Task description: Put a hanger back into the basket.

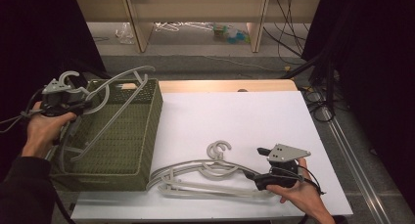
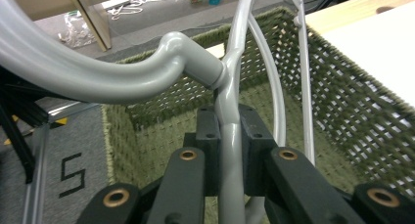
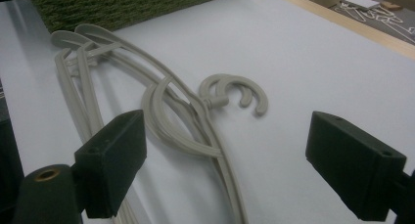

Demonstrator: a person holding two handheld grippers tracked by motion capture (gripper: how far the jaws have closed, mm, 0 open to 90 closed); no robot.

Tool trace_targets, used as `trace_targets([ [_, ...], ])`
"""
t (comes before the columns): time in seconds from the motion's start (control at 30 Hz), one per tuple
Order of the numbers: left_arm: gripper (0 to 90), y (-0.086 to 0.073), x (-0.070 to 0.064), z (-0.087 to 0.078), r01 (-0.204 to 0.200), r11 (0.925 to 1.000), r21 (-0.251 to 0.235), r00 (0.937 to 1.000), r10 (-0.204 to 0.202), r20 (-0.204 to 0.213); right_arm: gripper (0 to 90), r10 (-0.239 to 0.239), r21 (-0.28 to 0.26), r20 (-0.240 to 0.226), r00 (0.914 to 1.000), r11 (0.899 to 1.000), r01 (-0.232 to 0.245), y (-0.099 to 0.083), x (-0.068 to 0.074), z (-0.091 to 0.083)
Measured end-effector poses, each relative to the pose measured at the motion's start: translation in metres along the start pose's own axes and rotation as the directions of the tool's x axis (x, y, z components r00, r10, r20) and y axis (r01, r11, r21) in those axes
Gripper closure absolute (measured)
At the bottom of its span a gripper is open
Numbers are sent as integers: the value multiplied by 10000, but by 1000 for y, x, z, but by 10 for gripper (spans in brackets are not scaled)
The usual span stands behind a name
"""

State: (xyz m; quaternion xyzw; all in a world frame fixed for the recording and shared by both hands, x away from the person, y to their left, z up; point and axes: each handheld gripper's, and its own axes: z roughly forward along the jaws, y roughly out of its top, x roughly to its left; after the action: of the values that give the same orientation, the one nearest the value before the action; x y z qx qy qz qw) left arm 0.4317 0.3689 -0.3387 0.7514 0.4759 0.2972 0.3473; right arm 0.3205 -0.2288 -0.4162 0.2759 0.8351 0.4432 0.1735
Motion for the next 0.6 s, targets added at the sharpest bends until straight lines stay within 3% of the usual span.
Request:
trace_targets([
  [0.07, 810, -3, 2, 2, -223, 9996, 165, 9997, 225, -104, 161, -20, 15, -32, 10000, 10000, 20, 0, 0, 0],
  [0.23, 810, -10, 4, 6, -312, 9987, 398, 9994, 318, -134, 161, -10, -11, -13, 10000, 10000, 10, 0, 0, 0],
  [0.6, 809, -20, 4, 11, -331, 9976, 608, 9994, 329, 50, 161, -53, 37, -58, 10000, 10000, 53, 0, 0, 1],
])
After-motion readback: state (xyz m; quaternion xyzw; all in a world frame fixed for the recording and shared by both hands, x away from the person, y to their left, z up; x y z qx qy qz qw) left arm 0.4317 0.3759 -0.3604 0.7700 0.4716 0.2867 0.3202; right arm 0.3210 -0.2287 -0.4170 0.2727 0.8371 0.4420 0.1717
